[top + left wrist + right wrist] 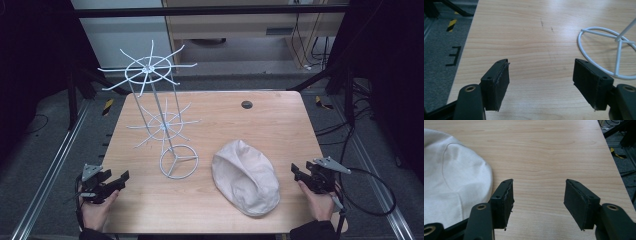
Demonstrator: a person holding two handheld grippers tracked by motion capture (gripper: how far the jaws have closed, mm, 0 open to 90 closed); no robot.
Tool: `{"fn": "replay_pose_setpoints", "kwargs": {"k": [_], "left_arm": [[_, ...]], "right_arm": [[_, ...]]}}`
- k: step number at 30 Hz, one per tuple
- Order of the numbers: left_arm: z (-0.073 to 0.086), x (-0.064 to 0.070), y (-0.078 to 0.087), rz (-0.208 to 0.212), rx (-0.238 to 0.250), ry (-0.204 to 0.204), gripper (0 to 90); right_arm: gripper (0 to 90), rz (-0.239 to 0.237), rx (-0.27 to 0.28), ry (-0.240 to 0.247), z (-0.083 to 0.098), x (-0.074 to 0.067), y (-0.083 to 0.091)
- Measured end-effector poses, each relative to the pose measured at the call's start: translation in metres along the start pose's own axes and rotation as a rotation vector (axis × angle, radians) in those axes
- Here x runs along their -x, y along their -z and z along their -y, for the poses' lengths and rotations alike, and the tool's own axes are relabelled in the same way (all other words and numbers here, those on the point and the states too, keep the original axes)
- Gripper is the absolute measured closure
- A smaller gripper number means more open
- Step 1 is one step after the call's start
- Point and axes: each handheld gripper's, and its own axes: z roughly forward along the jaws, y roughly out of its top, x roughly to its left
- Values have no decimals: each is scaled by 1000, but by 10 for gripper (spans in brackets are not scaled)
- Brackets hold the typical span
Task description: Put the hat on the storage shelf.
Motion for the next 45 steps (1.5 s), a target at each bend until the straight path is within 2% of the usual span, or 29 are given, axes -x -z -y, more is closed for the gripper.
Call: {"fn": "replay_pose_setpoints", "kwargs": {"k": [2,7,11,16,19,21,30,45], "left_arm": [[0,1,0,16,-5,4,298],[0,4,1,34,-2,-1,310],[0,5,3,34,-2,-15,318],[0,7,1,34,-7,-20,323],[0,8,1,37,-8,-29,324],[0,9,1,39,-10,-32,324],[1,10,0,33,-23,-51,327],[2,13,-2,34,-40,-68,332]], "right_arm": [[416,-2,1,21,-2,-2,2],[418,-23,25,23,-7,-8,11],[427,-19,17,49,-11,-12,15],[430,-38,22,46,-17,-16,20],[417,-36,19,69,-21,-20,22],[411,-47,13,71,-23,-24,23],[421,-76,0,145,-36,-43,29],[452,-134,-37,192,-55,-70,37]]}}
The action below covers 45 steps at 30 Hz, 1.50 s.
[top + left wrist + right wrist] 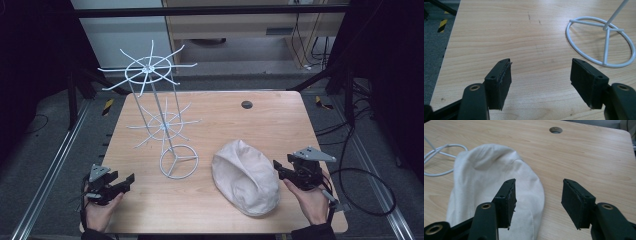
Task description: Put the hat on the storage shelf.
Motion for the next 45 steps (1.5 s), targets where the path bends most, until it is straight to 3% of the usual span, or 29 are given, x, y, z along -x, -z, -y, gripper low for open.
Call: {"fn": "replay_pose_setpoints", "kwargs": {"k": [4,14,45], "left_arm": [[0,0,0,1,0,0,334],[0,0,-2,2,-10,-1,335],[1,0,-5,-6,-40,-24,338]], "right_arm": [[460,-21,-11,-5,-3,-6,1],[478,-81,-71,47,-17,-30,-6],[463,-159,-228,162,-52,-75,-31]]}}
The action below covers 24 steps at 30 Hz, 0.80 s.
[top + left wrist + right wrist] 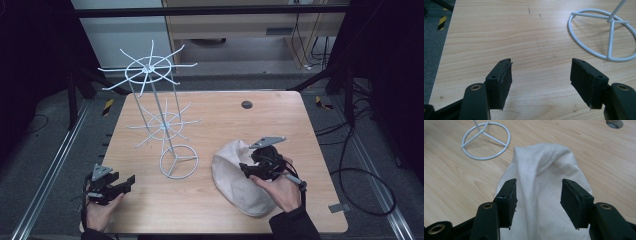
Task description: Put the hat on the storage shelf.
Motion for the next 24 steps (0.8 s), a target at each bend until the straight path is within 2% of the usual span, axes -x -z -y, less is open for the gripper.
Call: {"fn": "replay_pose_setpoints", "kwargs": {"k": [9,15,24], "left_arm": [[0,0,0,4,-5,-3,338],[0,0,0,2,-7,-5,338],[0,-1,-1,2,-11,-4,338]], "right_arm": [[460,-19,-62,23,-8,-6,-15],[475,-30,-108,17,-9,-7,-25],[508,-23,-176,36,-6,-5,-39]]}}
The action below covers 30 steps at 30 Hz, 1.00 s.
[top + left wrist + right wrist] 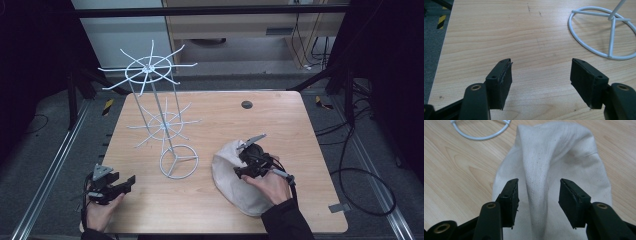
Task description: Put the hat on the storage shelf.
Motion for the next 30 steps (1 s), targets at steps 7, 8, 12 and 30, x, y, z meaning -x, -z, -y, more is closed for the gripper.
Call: {"fn": "replay_pose_setpoints", "kwargs": {"k": [7,8,12,30], "left_arm": [[0,0,0,-3,-3,-2,339],[0,0,0,-3,-3,-3,339],[0,0,0,0,-3,0,339],[0,0,-1,-2,-15,-1,347]], "right_arm": [[584,9,-57,0,2,1,-13],[605,11,-63,2,2,1,-14],[686,12,-83,1,3,2,-19],[878,57,-110,-12,-3,-1,-14]]}}
